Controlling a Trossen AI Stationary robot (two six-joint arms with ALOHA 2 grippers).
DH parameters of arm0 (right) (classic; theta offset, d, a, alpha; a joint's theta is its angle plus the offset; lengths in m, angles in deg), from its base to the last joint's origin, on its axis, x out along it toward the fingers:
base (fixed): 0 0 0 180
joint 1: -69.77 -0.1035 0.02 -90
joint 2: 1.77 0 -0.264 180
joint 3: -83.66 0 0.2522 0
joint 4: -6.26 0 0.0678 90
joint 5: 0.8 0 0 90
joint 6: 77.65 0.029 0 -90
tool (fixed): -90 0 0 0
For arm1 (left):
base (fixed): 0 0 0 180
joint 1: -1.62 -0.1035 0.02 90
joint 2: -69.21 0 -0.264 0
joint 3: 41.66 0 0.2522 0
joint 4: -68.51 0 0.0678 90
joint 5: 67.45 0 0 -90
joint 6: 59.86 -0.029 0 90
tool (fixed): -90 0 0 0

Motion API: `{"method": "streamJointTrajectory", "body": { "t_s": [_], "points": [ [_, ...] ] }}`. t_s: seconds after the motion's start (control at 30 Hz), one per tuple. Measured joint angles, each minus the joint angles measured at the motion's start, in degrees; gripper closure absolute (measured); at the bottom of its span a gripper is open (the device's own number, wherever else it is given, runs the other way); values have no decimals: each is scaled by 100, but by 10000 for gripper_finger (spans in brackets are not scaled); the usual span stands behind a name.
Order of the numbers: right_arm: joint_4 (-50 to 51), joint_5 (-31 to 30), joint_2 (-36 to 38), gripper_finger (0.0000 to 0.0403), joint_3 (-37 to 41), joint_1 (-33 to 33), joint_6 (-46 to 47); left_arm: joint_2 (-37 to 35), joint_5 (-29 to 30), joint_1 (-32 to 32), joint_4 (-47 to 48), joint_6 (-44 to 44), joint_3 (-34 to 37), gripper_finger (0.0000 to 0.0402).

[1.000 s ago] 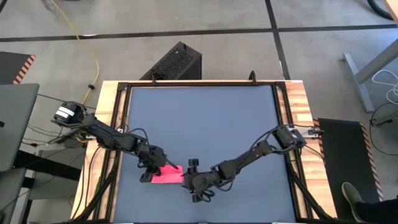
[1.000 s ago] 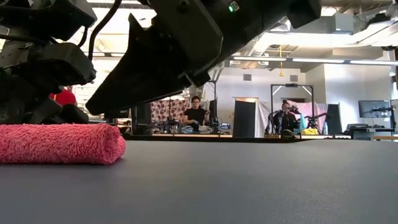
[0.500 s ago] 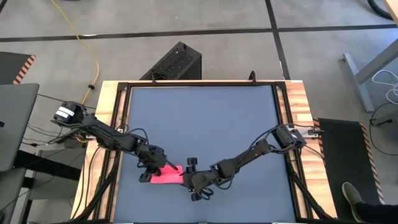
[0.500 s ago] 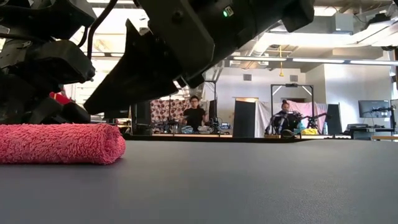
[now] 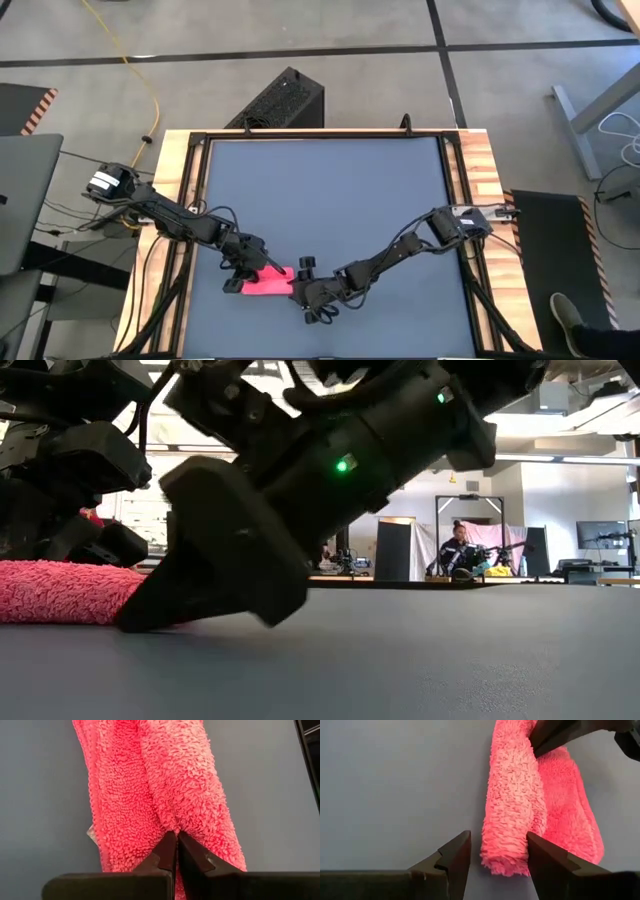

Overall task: Roll towel
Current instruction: Roll the red microfiber cloth

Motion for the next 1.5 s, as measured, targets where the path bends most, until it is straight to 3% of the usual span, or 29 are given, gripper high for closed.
{"method": "streamJointTrajectory", "body": {
  "t_s": [0.2,0.37,0.57,0.83,1.07,1.23,1.5],
  "points": [
    [-73,6,-129,218,-56,63,512,0,-5,1,-28,-89,0,402],
    [-118,4,-125,285,-56,89,904,-71,-140,-29,-43,-134,-6,395],
    [-124,222,-102,366,-54,59,1542,-495,-193,-283,236,-135,-211,355],
    [-106,489,-94,362,-67,41,2770,-986,-138,-302,234,-2,-240,332],
    [-112,942,-92,355,-111,191,3962,-441,95,287,-114,12,-240,337],
    [-136,1242,-80,354,-117,298,4665,-94,191,312,-109,60,-238,338],
    [-460,1247,-78,352,-118,308,5720,396,44,309,-36,229,-247,339]
  ]
}}
